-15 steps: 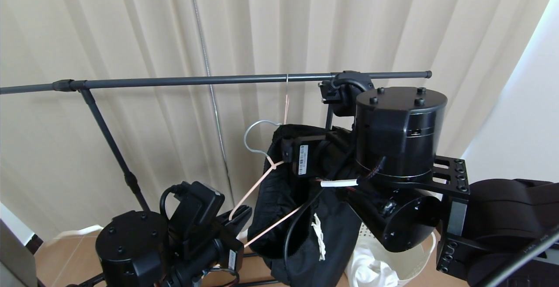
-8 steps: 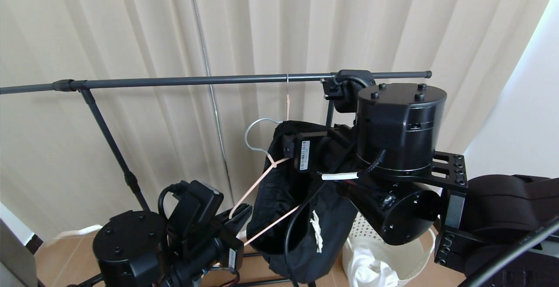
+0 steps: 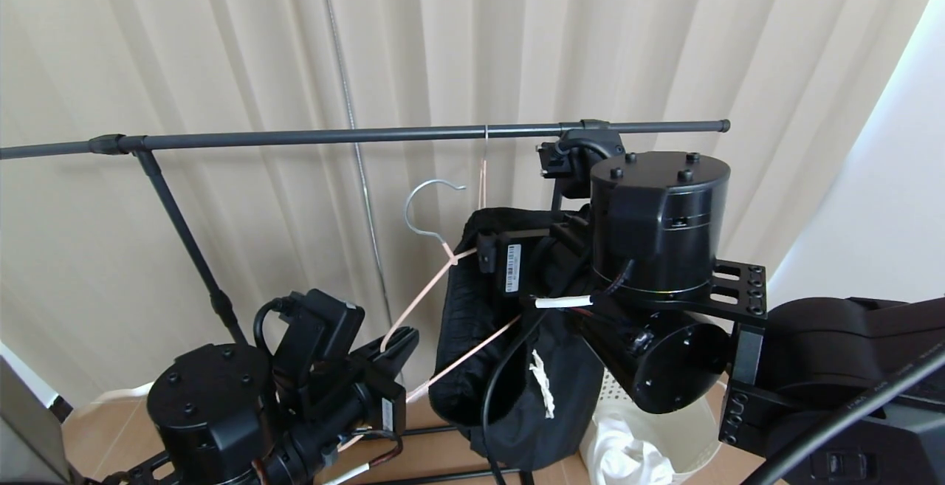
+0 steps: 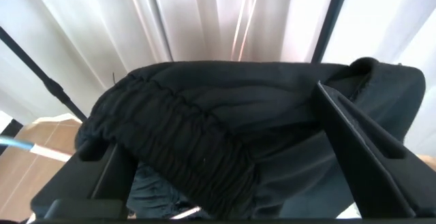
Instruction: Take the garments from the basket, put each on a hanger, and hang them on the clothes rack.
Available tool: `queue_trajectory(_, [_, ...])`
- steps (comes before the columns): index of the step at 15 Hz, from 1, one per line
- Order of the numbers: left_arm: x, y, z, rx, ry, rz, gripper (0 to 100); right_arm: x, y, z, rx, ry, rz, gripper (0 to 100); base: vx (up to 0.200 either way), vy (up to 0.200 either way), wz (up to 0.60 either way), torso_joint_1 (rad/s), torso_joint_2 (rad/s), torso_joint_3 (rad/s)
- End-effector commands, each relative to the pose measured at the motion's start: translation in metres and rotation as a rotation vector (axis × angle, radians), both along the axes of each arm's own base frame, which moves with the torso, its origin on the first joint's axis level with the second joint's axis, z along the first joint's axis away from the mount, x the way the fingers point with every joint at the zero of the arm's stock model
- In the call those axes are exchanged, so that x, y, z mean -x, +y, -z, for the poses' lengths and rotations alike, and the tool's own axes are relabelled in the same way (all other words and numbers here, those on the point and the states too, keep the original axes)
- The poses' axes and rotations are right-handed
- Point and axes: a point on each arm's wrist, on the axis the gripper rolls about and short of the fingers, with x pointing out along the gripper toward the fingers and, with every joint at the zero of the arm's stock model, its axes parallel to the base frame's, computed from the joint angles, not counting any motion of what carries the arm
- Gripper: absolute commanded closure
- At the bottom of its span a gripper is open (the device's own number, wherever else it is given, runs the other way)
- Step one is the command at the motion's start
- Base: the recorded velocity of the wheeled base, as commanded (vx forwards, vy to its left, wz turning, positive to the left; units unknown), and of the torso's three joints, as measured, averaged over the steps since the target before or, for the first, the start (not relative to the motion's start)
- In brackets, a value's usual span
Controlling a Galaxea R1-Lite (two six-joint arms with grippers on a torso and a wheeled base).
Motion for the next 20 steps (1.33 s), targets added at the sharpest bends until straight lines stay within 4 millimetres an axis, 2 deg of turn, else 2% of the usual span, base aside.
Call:
queue_trajectory(1, [-0.004, 0.002, 0.001, 0.000, 0.001, -0.016, 100, 0.000, 0.000, 0.001, 0.003, 0.002, -0.001, 0, 0.000, 0.000, 0.00, 0.000, 0.00, 0.000])
queue_trajectory(11, [-0.020, 0.004, 0.002, 0.018, -0.004, -0.092, 100, 0.004, -0.004, 0.000, 0.013, 0.003, -0.002, 0, 0.000, 0.000, 0.00, 0.000, 0.00, 0.000])
queue_trajectory(14, [-0.018, 0.005, 0.001, 0.042, -0.003, -0.091, 100, 0.011, -0.013, -0.001, 0.044, 0.001, -0.016, 0, 0.000, 0.000, 0.00, 0.000, 0.00, 0.000])
queue_trajectory(18, [-0.020, 0.012, 0.003, 0.035, 0.005, -0.105, 100, 0.025, -0.060, -0.015, 0.101, -0.016, -0.172, 0, 0.000, 0.000, 0.00, 0.000, 0.00, 0.000])
queue_trajectory(19, [-0.019, 0.012, 0.004, 0.032, 0.009, -0.092, 100, 0.035, -0.084, -0.025, 0.134, -0.056, -0.252, 0, 0.000, 0.000, 0.00, 0.000, 0.00, 0.000])
queue_trajectory(20, [-0.016, 0.014, 0.007, 0.022, 0.024, -0.067, 100, 0.036, -0.103, -0.029, 0.179, -0.067, -0.309, 0, 0.000, 0.000, 0.00, 0.000, 0.00, 0.000])
